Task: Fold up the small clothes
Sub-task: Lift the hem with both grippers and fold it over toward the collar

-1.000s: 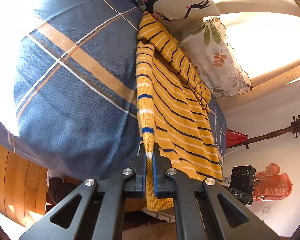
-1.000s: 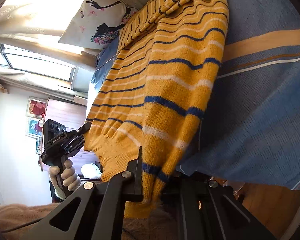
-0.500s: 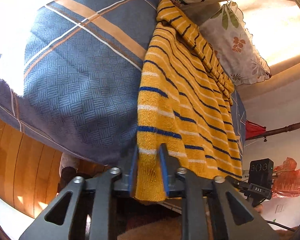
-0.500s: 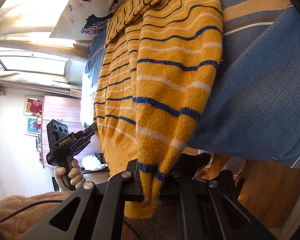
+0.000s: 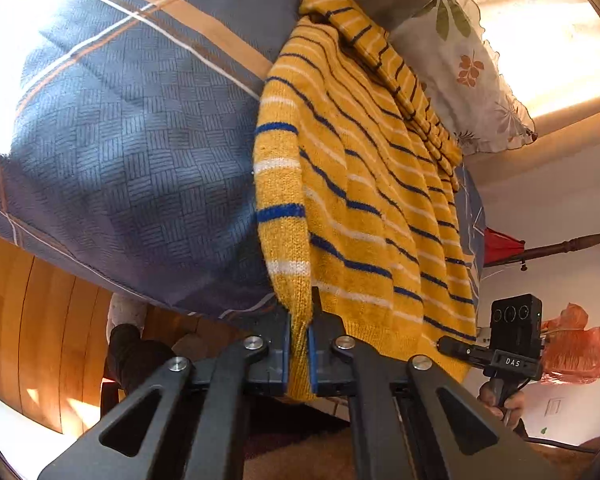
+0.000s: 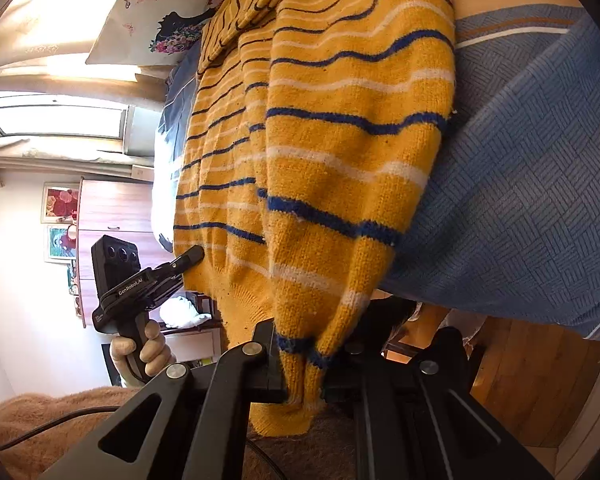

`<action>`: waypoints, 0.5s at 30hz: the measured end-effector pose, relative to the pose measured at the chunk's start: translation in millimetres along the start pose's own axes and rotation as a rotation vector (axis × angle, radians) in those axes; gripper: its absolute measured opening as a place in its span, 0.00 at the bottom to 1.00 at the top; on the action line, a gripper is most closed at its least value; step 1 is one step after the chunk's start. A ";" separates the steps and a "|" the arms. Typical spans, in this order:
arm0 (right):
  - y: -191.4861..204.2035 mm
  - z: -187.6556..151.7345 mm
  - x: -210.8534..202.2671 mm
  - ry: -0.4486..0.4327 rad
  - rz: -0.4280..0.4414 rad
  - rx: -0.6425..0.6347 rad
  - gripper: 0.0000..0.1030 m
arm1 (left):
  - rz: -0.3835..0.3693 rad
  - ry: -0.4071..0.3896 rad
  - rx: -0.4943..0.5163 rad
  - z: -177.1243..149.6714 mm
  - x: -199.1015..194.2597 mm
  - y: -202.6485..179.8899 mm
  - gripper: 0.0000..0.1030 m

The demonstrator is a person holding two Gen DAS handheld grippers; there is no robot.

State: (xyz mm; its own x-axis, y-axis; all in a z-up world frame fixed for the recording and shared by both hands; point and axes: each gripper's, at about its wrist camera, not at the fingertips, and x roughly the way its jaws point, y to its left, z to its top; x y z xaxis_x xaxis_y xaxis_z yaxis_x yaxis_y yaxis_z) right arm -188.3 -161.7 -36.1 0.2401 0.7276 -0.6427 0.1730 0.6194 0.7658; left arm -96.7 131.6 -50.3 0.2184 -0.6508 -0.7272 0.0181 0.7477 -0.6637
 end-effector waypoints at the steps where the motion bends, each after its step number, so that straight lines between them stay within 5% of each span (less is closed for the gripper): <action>1: 1.1 0.5 -4.2 0.003 0.007 -0.015 0.12 | -0.009 -0.015 -0.014 1.3 -7.1 0.5 0.06; 9: 16.0 9.0 -17.6 -0.022 0.066 -0.095 0.12 | -0.023 -0.109 0.029 15.8 -44.8 -34.0 0.06; 15: 40.4 44.9 -39.2 -0.141 0.106 -0.155 0.12 | -0.021 -0.173 0.109 63.7 -48.7 -70.7 0.06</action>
State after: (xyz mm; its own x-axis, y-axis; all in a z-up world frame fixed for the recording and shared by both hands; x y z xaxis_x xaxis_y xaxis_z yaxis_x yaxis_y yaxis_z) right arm -147.8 -178.5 21.1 0.3821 0.7494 -0.5407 -0.0069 0.5874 0.8093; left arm -46.5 118.8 43.3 0.3810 -0.6410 -0.6663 0.1274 0.7501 -0.6489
